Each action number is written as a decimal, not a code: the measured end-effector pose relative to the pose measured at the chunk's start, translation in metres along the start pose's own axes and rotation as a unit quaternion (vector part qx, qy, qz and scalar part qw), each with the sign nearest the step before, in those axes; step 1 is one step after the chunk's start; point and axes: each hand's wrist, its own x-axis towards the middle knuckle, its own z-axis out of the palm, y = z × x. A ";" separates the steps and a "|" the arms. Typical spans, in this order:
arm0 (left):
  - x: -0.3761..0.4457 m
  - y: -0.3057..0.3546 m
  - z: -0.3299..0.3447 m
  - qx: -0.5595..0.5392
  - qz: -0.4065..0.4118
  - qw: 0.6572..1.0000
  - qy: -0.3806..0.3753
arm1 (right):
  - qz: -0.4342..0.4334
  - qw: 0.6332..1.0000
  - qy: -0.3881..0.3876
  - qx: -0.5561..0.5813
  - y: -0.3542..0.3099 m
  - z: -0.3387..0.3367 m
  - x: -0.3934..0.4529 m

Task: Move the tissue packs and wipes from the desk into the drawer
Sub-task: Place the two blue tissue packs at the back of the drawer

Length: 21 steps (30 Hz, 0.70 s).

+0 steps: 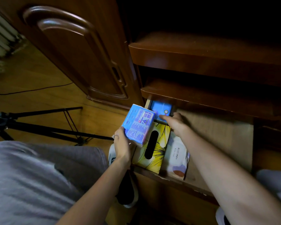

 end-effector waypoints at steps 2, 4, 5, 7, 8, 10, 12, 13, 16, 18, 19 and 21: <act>-0.001 0.000 0.001 0.005 0.001 1.000 -0.005 | 0.035 0.998 -0.019 0.041 0.002 -0.002 -0.001; 0.000 -0.001 0.001 0.012 0.004 1.000 -0.005 | 0.061 0.994 -0.009 0.086 0.002 -0.004 -0.002; -0.001 -0.001 0.001 0.015 0.006 1.000 -0.008 | 0.061 0.991 0.016 0.117 0.001 -0.006 -0.003; -0.001 -0.001 0.001 0.027 0.018 0.999 -0.015 | 0.041 0.981 0.091 0.164 0.001 -0.012 -0.005; -0.001 -0.002 0.000 0.035 0.026 0.999 -0.015 | 0.024 0.977 0.136 0.161 0.002 -0.018 -0.008; 0.000 -0.003 0.000 0.043 0.037 0.998 -0.013 | -0.015 0.967 0.217 0.134 0.007 -0.032 -0.015; -0.001 -0.003 0.001 0.044 0.040 0.998 -0.005 | -0.024 0.957 0.270 0.108 0.015 -0.043 -0.024; -0.002 -0.002 0.002 0.045 0.042 0.998 -0.002 | -0.030 0.950 0.298 0.089 0.019 -0.046 -0.027; -0.002 -0.002 0.003 0.045 0.047 0.998 -0.003 | -0.111 0.944 0.300 -0.075 0.025 -0.038 -0.038; -0.003 -0.001 0.003 0.035 0.047 0.998 0.004 | -0.166 0.952 0.220 -0.132 0.022 -0.028 -0.041; -0.004 0.000 0.003 0.032 0.043 0.999 0.003 | -0.181 0.959 0.176 -0.127 0.018 -0.023 -0.043; -0.004 0.000 0.003 0.023 0.039 0.999 -0.011 | -0.196 0.961 0.163 -0.111 0.011 -0.018 -0.038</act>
